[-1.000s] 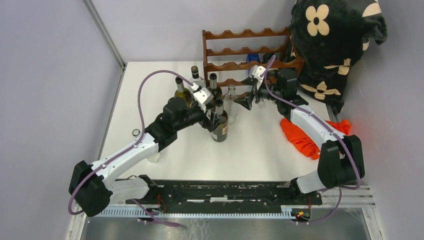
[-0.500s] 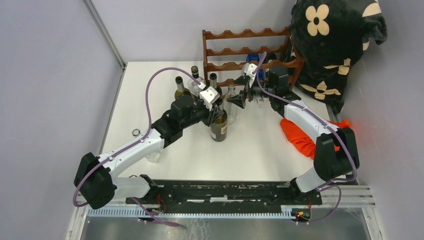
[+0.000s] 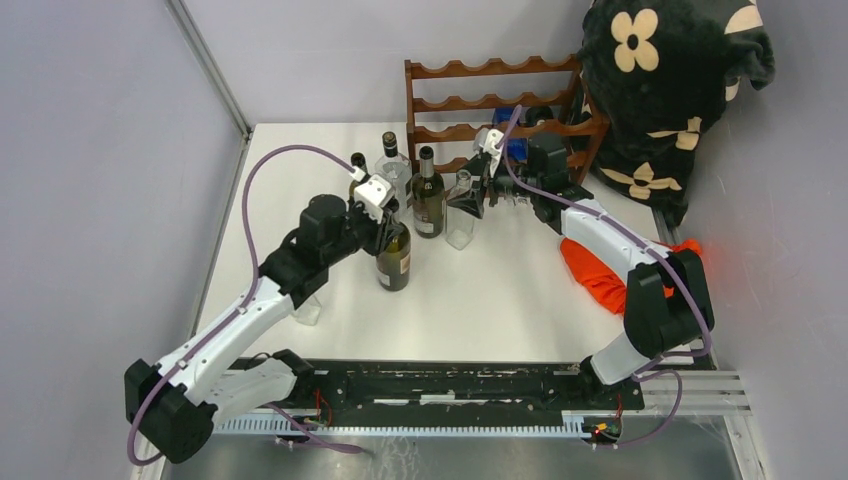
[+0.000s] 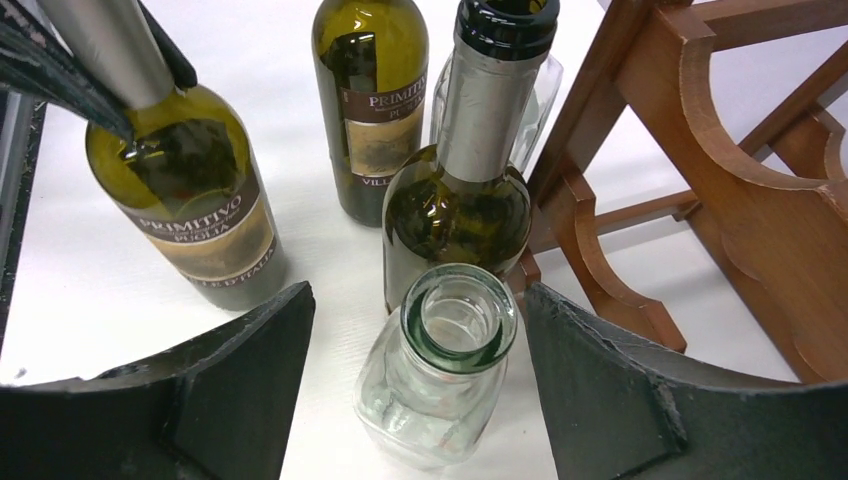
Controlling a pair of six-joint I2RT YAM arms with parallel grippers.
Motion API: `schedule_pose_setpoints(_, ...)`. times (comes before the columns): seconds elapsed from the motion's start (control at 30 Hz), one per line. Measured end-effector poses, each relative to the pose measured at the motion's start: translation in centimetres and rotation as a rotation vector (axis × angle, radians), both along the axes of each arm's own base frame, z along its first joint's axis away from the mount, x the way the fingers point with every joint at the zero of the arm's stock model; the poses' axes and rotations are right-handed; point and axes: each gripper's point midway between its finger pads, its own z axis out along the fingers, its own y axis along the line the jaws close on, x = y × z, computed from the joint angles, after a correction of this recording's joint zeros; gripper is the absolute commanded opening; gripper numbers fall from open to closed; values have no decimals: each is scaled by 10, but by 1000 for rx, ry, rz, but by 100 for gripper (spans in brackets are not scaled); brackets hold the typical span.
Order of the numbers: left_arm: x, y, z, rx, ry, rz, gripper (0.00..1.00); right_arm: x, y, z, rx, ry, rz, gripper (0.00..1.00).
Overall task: Put the wine bottle on the wine rack
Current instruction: Move the wine bottle to the center of the board, then pick up the wine bottle from the center of the board.
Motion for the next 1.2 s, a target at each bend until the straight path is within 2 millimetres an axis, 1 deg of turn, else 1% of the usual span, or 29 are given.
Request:
schedule_pose_setpoints(0.1,-1,13,-1,-6,-10,32,5,-1,3,-1,1,8,4,71)
schedule_pose_setpoints(0.17,-2,16,-1,-10,-14,38,9,0,3,-1,3,15,1,58)
schedule_pose_setpoints(0.2,-2,17,-1,-11,-16,39,15,1,4,-1,4,17,-2,51)
schedule_pose_setpoints(0.23,-2,17,-1,-11,-17,41,25,1,4,0,6,21,-6,40)
schedule_pose_setpoints(0.3,-2,19,-1,-11,-18,47,39,4,3,1,9,25,-21,24)
schedule_pose_setpoints(0.37,-2,21,0,-13,-18,62,51,4,3,1,14,46,-36,14)
schedule_pose_setpoints(0.47,-3,26,3,-18,-25,85,64,6,2,1,14,52,-48,6)
schedule_pose_setpoints(0.57,-5,30,10,-37,-36,107,74,6,2,1,13,53,-52,4)
schedule_pose_setpoints(0.7,-9,38,14,-51,-31,143,82,3,-1,4,9,64,-61,2)
schedule_pose_setpoints(0.8,-12,44,18,-58,-14,178,84,-1,-6,11,16,70,-69,0)
schedule_pose_setpoints(0.87,-12,47,29,-65,-13,195,85,-3,-12,20,22,65,-80,0)
schedule_pose_setpoints(0.93,-14,49,48,-88,-19,209,87,-6,-20,30,31,54,-92,0)
schedule_pose_setpoints(0.97,-14,50,58,-101,-25,215,92,-9,-25,37,39,41,-101,0)
schedule_pose_setpoints(1.03,-16,52,84,-138,-48,226,99,-15,-35,49,52,20,-118,0)
schedule_pose_setpoints(1.1,-19,53,112,-195,-66,237,100,-24,-45,60,65,4,-133,0)
schedule_pose_setpoints(1.2,-24,52,144,-288,-83,242,100,-37,-61,66,81,0,-158,0)
